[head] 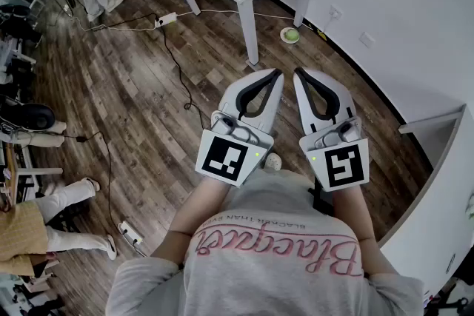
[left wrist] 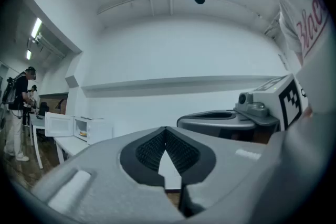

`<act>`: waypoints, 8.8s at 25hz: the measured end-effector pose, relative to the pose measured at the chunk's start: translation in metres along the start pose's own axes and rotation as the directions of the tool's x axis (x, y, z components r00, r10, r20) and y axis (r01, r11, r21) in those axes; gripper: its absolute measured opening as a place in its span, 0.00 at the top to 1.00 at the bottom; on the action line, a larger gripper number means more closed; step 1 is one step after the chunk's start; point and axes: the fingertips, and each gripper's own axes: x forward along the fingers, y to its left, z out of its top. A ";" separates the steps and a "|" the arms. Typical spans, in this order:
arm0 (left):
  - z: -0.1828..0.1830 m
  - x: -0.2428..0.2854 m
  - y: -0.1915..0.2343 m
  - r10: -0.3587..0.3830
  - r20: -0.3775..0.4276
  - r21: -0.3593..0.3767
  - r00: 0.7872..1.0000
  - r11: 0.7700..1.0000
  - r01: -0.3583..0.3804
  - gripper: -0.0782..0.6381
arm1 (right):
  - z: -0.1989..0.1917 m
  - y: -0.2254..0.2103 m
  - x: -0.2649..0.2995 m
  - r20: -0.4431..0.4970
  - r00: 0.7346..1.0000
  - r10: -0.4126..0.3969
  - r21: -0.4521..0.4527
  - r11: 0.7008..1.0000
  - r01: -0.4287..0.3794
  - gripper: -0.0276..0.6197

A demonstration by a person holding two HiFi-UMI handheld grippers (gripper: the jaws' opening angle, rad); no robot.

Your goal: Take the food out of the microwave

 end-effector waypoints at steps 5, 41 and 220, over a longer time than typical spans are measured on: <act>0.002 -0.003 0.010 0.008 0.001 -0.003 1.000 1.000 -0.008 0.88 | 0.002 0.001 0.001 0.000 1.000 -0.021 0.002 1.000 0.021 0.94; -0.011 -0.036 0.272 0.082 0.011 -0.092 0.997 0.992 -0.081 0.88 | 0.001 0.100 0.238 -0.086 0.993 0.084 -0.015 0.996 -0.086 0.94; -0.353 0.563 0.946 -0.178 -0.444 -0.883 0.878 0.256 -0.395 0.66 | -0.253 -0.168 0.927 -0.465 0.883 -0.060 0.093 0.989 0.116 0.94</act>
